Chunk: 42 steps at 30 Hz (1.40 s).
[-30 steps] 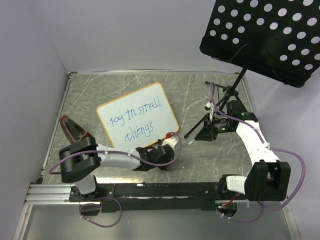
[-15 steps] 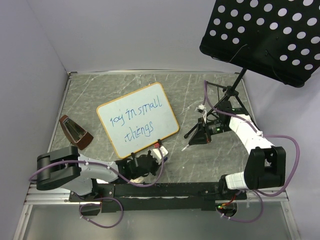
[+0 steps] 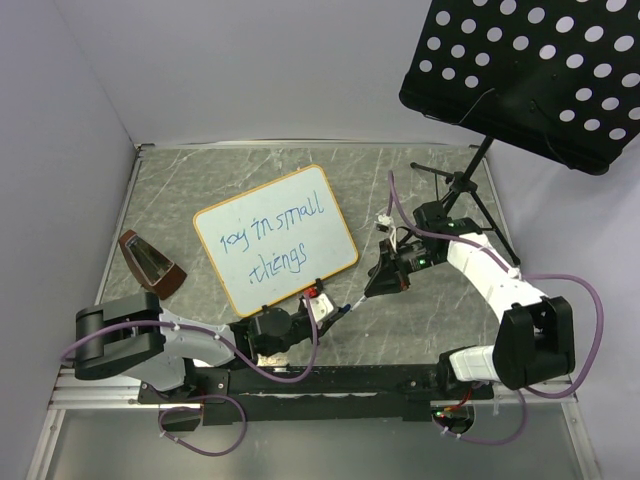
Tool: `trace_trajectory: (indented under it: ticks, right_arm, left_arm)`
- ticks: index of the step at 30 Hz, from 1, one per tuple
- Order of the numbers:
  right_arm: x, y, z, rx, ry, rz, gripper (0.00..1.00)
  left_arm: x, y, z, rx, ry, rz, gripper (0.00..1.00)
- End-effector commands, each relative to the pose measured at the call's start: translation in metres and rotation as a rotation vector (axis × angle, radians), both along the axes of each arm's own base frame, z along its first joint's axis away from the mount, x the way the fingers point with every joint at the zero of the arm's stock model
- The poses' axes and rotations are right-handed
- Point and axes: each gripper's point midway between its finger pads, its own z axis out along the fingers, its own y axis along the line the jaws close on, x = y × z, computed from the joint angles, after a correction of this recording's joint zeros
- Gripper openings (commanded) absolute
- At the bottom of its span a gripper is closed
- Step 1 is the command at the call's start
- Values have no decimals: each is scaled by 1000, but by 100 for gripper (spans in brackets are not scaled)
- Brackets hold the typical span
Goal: Write a sentence on the whiteboard
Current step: Insert the whiteboard marker without the cap into the pen cap.
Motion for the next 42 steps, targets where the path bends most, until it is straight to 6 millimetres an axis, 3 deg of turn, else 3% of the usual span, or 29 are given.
trace_trajectory:
  ticks: [1,13,42]
  right_arm:
    - [2,5,11,27,-74,4,0]
    - [4,6,19,40,-111,-12,0]
    - [3,16,-1,-25,-73,3,0]
  left_arm:
    - [-5,-9,22,-81,-31,-37,1]
    - [-8,-3,15,-58,-16,-41,1]
    - [-10,-1,27,-125,-3,-40,1]
